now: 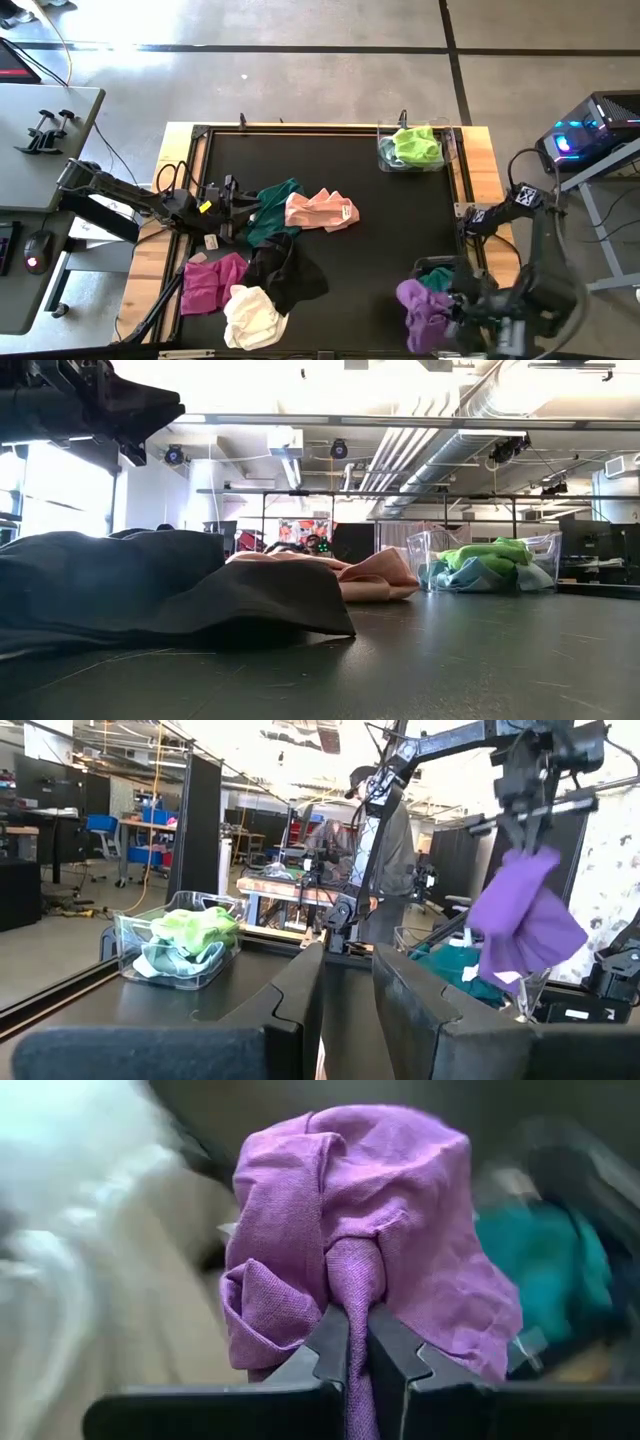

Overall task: Sort towels by color in basket
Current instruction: Put the violet towel into the bottom transparent bin

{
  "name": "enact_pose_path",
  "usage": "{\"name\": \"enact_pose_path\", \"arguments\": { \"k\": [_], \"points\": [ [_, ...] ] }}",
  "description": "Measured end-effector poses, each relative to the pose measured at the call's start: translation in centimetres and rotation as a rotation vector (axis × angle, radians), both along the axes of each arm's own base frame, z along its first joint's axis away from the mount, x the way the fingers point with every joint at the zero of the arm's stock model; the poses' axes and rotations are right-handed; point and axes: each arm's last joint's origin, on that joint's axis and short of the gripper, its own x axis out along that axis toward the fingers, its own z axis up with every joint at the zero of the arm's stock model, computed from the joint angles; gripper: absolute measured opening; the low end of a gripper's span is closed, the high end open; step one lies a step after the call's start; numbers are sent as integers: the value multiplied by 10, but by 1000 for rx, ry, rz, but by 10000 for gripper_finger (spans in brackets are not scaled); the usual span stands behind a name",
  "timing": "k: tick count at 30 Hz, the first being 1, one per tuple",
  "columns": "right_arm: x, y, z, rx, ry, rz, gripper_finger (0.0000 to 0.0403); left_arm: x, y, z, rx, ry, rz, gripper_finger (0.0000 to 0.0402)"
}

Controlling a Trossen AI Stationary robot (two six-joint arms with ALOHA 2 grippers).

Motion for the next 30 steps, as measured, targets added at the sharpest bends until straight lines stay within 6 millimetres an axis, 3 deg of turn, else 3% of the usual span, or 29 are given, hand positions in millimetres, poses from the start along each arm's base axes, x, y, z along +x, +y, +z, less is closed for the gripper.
{"name": "enact_pose_path", "arguments": {
  "k": [6,8,20,26,30],
  "points": [
    [-14,-1,-64,-10,500,-164,7,0,0,0,0,1,0,78],
    [-16,-4,-85,-63,594,-167,8,0,0,0,0,1,1,78],
    [26,-39,-161,-169,558,18,19,0,0,1,-4,-8,9,78],
    [29,-54,-208,-77,633,70,23,0,0,1,-6,-7,9,78],
    [31,-52,-218,-17,593,109,50,0,0,1,-6,-8,7,78]
  ]
}}
